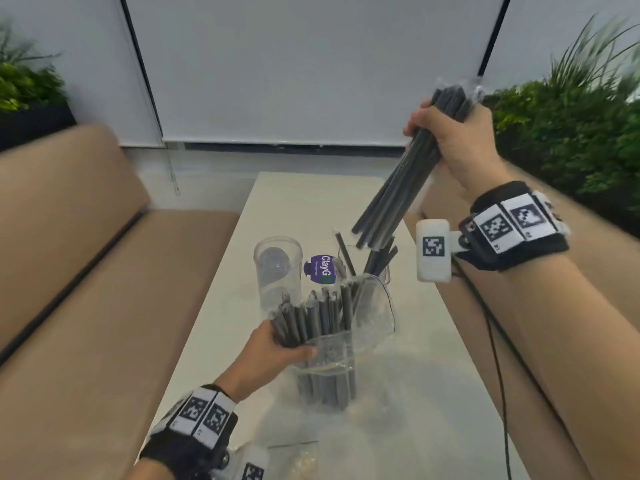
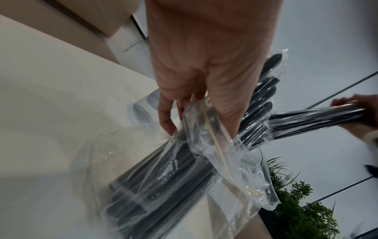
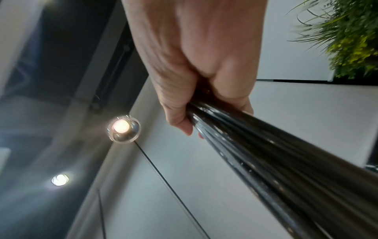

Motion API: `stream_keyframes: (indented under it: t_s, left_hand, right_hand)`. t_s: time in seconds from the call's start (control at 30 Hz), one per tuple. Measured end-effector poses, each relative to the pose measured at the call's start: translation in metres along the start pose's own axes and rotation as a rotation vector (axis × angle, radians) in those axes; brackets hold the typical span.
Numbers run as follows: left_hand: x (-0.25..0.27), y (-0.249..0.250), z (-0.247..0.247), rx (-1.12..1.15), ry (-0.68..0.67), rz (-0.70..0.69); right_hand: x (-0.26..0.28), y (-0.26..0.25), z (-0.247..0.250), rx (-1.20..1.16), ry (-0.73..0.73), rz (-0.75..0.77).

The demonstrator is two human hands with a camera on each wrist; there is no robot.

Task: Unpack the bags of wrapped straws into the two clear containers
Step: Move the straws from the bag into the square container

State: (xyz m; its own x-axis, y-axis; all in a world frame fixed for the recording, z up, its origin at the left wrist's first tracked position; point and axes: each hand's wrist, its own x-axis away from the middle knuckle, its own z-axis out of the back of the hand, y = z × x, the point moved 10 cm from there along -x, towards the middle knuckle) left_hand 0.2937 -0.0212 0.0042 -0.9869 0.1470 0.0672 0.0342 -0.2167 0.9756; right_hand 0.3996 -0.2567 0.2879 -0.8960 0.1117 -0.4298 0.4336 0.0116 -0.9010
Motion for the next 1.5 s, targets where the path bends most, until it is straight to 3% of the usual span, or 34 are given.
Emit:
stream_keyframes:
  t_s: [0.27, 0.47, 0.57, 0.67, 0.77, 0.8, 0.87, 0.93, 1.0, 1.07, 1.37, 1.5]
  left_hand:
    - [0.003, -0.014, -0.001, 0.057, 0.004, 0.026]
    - [0.005, -0.015, -0.004, 0.072, -0.004, 0.028]
    - [0.006, -0.013, -0.005, 0.076, -0.004, 0.021]
    - [0.008, -0.013, -0.003, 0.099, 0.001, 0.026]
    - [0.010, -0.012, 0.000, 0.123, 0.015, 0.028]
    - [0.011, -0.012, 0.001, 0.127, 0.017, 0.027]
    - [0.013, -0.013, 0.002, 0.127, 0.019, 0.029]
    - [0.015, -0.014, 0.001, 0.120, 0.018, 0.031]
    - [0.017, -0.014, 0.000, 0.109, 0.015, 0.032]
    - [0.019, -0.013, -0.002, 0.100, 0.003, 0.027]
    - [0.025, -0.008, -0.006, 0.098, -0.021, 0.035]
    - [0.025, -0.009, -0.006, 0.105, -0.027, 0.044]
  right_hand:
    - [0.014, 0.166, -0.020, 0.306, 0.009, -0.251]
    - [0.037, 0.220, -0.032, 0.449, -0.148, -0.378]
    - [0.041, 0.218, -0.032, 0.514, -0.285, -0.425]
    - [0.039, 0.180, -0.028, 0.562, -0.368, -0.398]
    - [0.039, 0.118, -0.010, 0.710, -0.296, -0.244]
    - [0.045, 0.098, -0.005, 0.692, -0.258, -0.191]
    - [0.071, 0.087, 0.003, 0.487, -0.247, -0.241]
    - [0.119, 0.103, -0.006, 0.314, -0.383, -0.422]
    - [0.165, 0.139, -0.012, 0.384, -0.498, -0.581]
    - [0.188, 0.167, -0.014, 0.536, -0.499, -0.619]
    - [0.202, 0.187, -0.081, 0.517, -0.662, -0.410]
    - [0.201, 0.183, -0.088, 0.505, -0.604, -0.294]
